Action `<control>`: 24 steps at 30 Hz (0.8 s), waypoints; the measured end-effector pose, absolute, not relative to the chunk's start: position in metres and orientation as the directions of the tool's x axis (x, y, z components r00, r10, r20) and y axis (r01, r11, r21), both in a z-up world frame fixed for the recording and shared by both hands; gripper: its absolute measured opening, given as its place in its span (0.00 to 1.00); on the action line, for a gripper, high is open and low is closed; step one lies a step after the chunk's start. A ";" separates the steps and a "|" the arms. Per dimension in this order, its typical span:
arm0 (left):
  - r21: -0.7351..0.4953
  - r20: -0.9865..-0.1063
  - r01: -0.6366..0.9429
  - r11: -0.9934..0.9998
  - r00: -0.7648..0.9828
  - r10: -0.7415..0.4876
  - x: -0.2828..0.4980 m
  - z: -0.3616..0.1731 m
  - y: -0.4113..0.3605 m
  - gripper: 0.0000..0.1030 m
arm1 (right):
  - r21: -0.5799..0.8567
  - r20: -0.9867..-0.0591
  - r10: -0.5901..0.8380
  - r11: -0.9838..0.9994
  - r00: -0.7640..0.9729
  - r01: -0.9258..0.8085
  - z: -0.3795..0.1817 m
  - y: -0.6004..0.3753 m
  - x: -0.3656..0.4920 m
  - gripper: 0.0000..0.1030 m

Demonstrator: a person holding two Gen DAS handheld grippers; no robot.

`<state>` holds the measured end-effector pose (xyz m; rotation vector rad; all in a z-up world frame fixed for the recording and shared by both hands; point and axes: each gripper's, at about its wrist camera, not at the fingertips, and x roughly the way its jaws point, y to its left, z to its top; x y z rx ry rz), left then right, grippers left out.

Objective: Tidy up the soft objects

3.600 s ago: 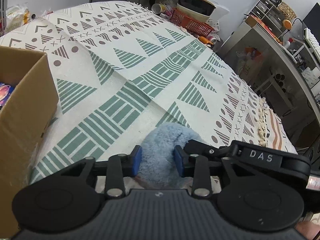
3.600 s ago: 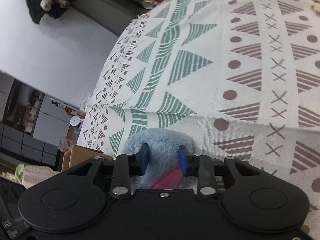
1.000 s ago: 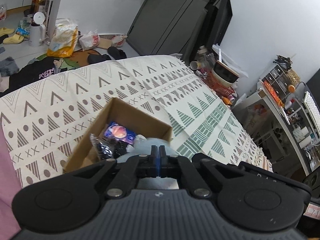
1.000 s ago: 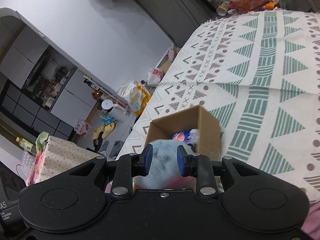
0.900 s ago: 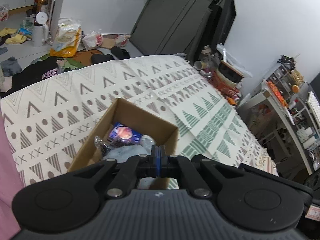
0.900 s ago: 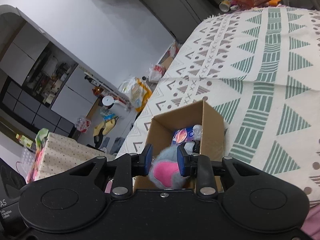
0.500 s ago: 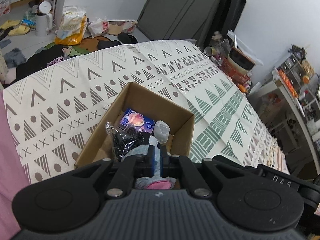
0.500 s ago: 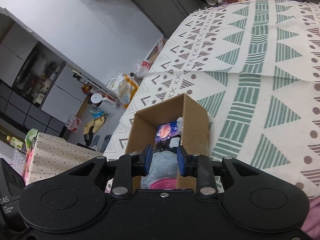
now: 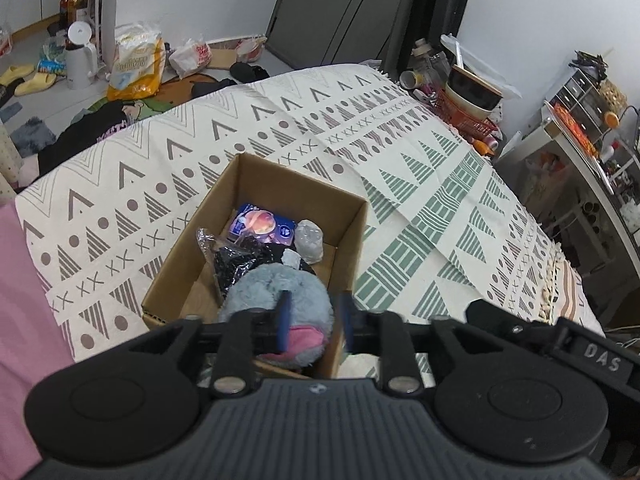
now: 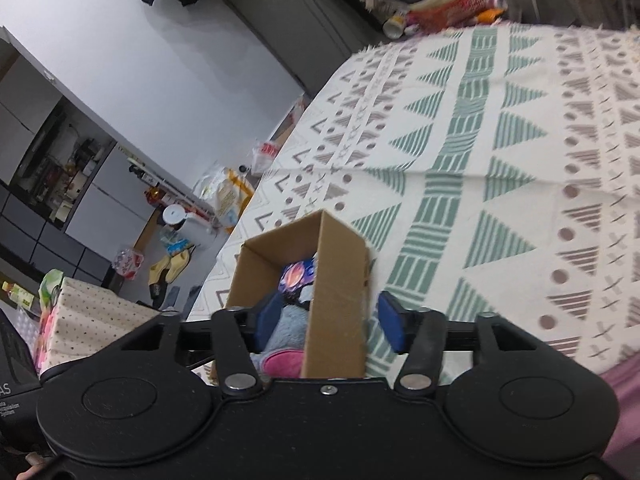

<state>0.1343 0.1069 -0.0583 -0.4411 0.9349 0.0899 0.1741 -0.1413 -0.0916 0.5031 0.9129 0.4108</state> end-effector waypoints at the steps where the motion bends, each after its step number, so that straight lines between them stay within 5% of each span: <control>1: -0.323 -0.791 -0.260 0.910 0.602 -0.108 0.132 -0.055 0.104 0.40 | 0.566 -0.640 0.526 0.816 0.560 -0.121 -0.088 -0.146 0.171 0.63; 6: -0.272 -0.782 -0.237 0.933 0.619 -0.071 0.121 -0.035 0.086 0.69 | 0.532 -0.633 0.479 0.840 0.609 -0.107 -0.072 -0.168 0.159 0.86; 11: -0.226 -0.779 -0.225 0.948 0.626 -0.037 0.109 -0.018 0.072 0.77 | 0.529 -0.618 0.461 0.843 0.637 -0.097 -0.059 -0.188 0.147 1.00; 24: -0.172 -0.735 -0.177 0.969 0.678 -0.007 0.072 0.025 0.044 0.99 | 0.438 -0.619 0.382 0.893 0.687 -0.101 -0.029 -0.220 0.111 1.00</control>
